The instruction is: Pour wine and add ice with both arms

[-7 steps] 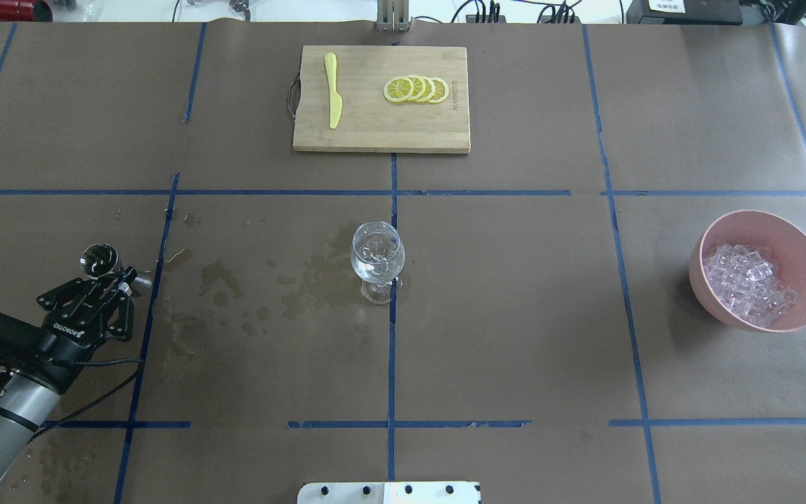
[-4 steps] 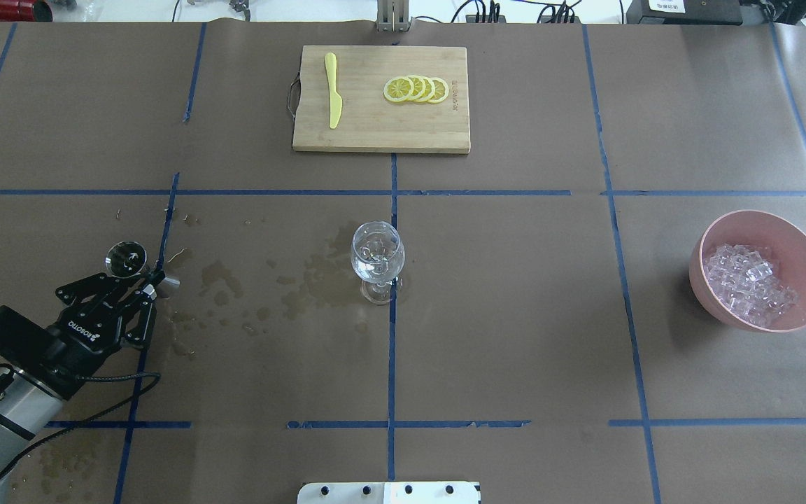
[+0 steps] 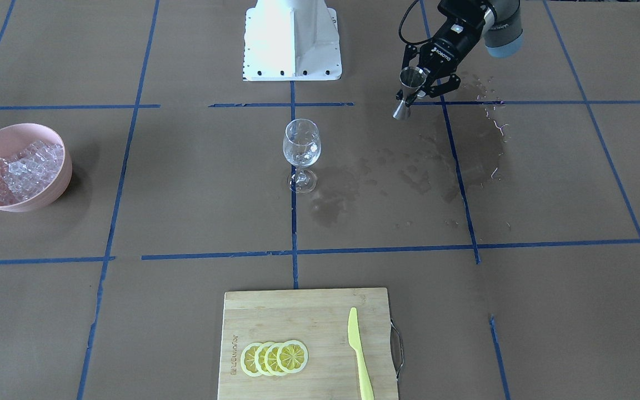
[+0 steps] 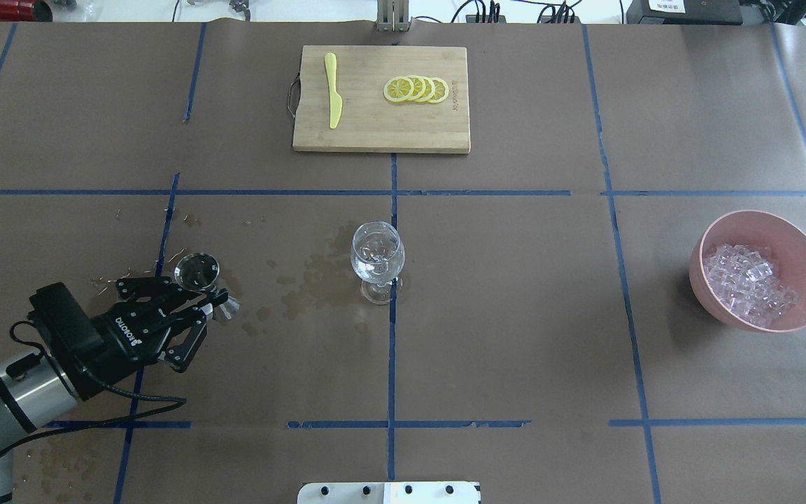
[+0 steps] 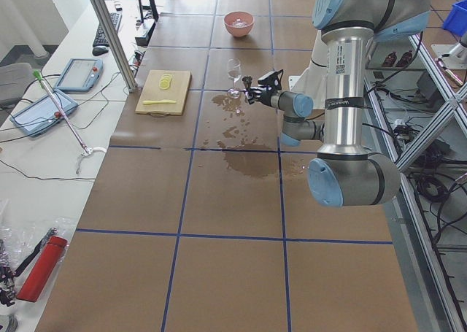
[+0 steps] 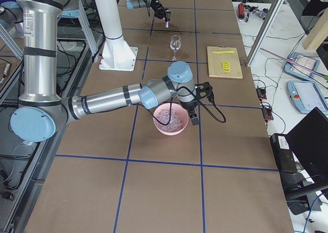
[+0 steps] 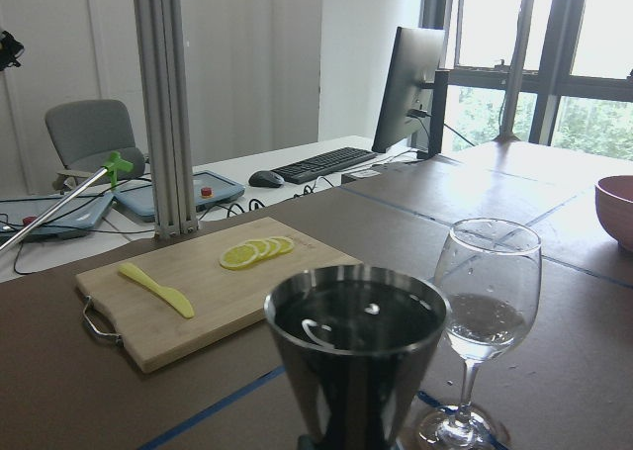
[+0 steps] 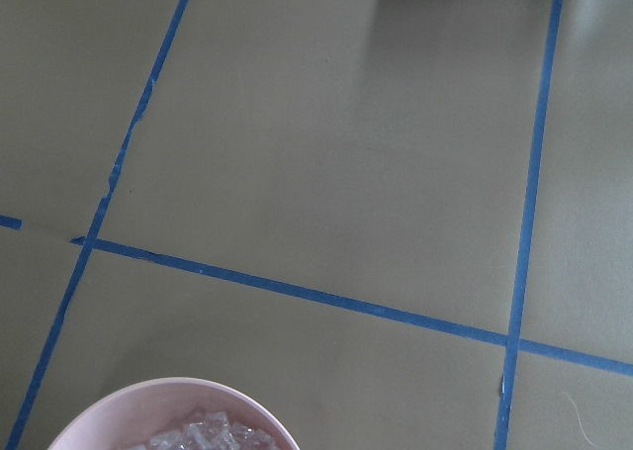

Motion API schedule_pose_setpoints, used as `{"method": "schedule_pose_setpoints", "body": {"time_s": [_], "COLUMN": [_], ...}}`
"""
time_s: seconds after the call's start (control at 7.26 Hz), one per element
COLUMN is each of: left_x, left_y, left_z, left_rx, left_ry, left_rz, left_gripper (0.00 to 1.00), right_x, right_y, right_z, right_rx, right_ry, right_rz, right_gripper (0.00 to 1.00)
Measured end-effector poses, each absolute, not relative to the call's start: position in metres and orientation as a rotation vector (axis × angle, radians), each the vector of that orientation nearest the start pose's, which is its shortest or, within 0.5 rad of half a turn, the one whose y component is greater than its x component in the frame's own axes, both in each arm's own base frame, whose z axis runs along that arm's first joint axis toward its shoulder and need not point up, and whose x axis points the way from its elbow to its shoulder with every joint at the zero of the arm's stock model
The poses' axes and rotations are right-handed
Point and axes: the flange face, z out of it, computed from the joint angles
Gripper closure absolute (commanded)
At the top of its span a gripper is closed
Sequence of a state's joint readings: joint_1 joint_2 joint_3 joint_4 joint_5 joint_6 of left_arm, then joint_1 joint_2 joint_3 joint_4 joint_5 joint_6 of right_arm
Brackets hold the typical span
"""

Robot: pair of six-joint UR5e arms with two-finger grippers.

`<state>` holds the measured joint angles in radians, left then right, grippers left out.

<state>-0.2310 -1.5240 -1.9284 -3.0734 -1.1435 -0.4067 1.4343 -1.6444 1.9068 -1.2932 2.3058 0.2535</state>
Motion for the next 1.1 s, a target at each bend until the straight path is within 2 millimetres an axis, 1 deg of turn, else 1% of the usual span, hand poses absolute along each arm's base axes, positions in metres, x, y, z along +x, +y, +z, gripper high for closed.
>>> {"method": "schedule_pose_setpoints", "body": {"time_s": [0.28,0.41,0.69,0.96,1.1], "left_x": [0.377,0.382,0.385,0.391,0.398], "left_y": [-0.289,-0.308,-0.344,-0.366,-0.374], "left_z": [0.32,0.303,0.274,0.248,0.229], "left_rx": [1.316,1.284,1.21,1.144,1.123], "left_ry": [1.188,1.182,1.155,1.127,1.107], "left_rz": [0.415,0.467,0.544,0.599,0.62], "left_gripper": [1.0,1.0,1.0,1.0,1.0], "right_x": [0.002,0.002,0.002,0.002,0.002], "right_y": [-0.476,-0.476,-0.476,-0.476,-0.476], "right_z": [0.497,0.497,0.497,0.498,0.498], "right_rx": [0.366,0.365,0.364,0.362,0.362], "right_ry": [-0.802,-0.802,-0.802,-0.801,-0.801], "right_rz": [-0.089,-0.088,-0.087,-0.087,-0.086], "right_gripper": [0.0,0.0,0.0,0.0,0.0]}}
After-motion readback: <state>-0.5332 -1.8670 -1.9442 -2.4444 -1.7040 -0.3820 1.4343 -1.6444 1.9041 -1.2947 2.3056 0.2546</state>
